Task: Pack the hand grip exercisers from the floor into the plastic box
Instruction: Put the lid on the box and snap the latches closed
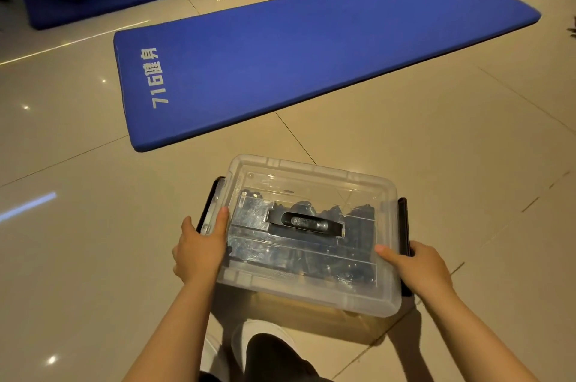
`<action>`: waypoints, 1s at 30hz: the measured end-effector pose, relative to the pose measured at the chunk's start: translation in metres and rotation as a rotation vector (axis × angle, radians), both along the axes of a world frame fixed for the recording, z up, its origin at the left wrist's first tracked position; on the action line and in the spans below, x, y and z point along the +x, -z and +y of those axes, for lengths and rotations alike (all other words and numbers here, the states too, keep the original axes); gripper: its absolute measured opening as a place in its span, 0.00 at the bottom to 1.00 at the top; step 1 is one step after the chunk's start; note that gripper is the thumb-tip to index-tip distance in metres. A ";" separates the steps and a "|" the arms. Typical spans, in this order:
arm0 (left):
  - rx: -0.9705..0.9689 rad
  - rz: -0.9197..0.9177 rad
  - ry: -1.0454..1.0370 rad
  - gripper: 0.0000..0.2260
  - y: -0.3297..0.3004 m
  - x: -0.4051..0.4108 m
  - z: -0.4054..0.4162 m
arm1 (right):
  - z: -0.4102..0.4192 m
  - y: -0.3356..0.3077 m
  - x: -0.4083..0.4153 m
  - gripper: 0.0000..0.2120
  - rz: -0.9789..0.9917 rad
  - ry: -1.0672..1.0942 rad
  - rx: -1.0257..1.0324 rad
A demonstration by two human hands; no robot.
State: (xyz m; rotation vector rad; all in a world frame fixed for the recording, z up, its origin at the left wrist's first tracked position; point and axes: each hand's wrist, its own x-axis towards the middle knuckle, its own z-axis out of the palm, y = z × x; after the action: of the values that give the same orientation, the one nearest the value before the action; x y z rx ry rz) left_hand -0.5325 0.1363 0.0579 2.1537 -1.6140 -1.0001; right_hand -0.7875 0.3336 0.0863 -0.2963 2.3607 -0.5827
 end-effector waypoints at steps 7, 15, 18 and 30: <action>-0.227 -0.125 0.030 0.31 -0.006 -0.003 0.008 | -0.005 0.005 0.024 0.20 0.309 -0.200 0.150; -0.318 0.007 0.115 0.23 -0.008 -0.001 0.012 | -0.008 0.026 0.039 0.22 0.367 -0.053 -0.070; -0.307 -0.027 0.171 0.21 -0.011 -0.002 0.012 | -0.009 0.020 0.041 0.24 0.398 -0.089 -0.060; -0.385 -0.154 0.206 0.16 -0.015 -0.060 0.016 | 0.021 0.037 0.003 0.26 0.325 -0.061 -0.322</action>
State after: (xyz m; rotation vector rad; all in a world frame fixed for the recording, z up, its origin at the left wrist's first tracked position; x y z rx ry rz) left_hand -0.5920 0.1528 0.0733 1.8699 -1.9455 -0.5230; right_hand -0.7845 0.3546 0.0490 -0.6479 2.5477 -0.9472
